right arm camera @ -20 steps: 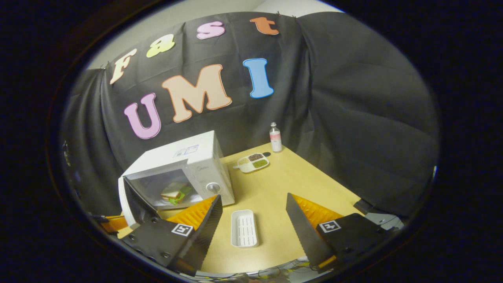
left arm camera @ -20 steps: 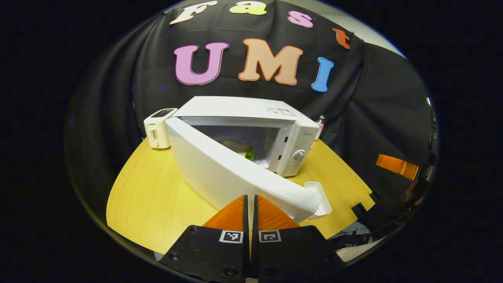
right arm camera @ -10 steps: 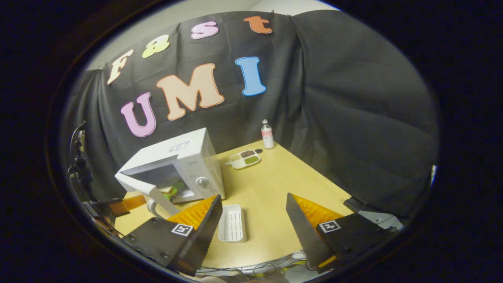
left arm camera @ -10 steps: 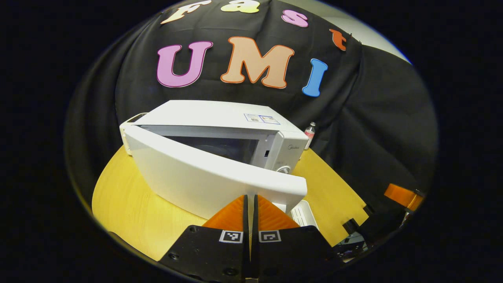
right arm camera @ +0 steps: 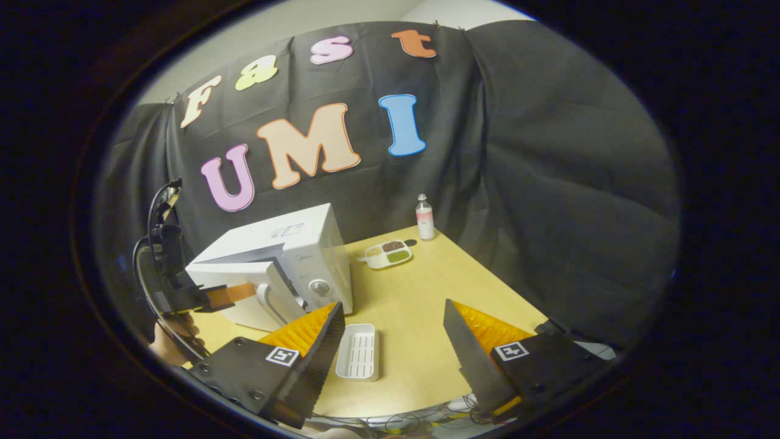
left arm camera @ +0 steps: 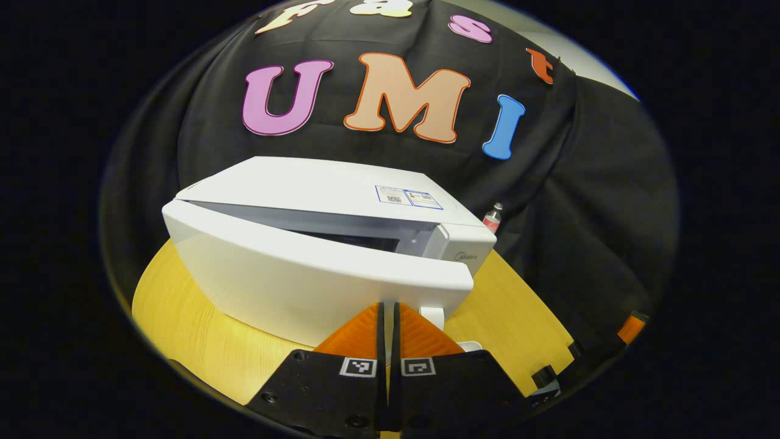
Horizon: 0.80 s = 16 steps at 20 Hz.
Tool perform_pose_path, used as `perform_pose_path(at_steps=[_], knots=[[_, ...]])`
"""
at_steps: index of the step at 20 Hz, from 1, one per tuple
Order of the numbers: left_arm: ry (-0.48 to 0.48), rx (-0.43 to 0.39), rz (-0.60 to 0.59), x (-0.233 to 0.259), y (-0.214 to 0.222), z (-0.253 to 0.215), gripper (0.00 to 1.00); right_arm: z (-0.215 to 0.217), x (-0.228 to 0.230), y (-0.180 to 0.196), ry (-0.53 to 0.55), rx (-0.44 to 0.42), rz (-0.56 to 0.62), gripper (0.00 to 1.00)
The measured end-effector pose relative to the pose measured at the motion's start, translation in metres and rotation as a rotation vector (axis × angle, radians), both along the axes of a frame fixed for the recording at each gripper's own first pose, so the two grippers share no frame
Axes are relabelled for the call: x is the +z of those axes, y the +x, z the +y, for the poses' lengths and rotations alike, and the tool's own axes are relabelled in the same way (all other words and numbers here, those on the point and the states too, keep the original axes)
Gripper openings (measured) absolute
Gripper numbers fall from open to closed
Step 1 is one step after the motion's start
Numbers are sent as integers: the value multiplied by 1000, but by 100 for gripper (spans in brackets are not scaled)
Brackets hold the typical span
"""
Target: Open the microwave oven with the left hand, put the food in, and close the microwave oven.
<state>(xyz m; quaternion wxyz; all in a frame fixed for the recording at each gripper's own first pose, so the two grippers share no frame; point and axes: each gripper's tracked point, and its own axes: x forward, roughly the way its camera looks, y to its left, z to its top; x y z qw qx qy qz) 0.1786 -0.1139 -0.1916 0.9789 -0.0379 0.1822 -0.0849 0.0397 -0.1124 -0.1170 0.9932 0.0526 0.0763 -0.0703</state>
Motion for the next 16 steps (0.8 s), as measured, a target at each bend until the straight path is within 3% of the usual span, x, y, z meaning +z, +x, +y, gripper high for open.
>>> perform_pose_path(at_steps=[9,16], knots=[[70,34,-5,-3,41,-4,0,-20,8,-5,12,-32,-43,100],[48,87,-10,-5,46,-7,0,-28,16,-4,3,-45,-77,100]])
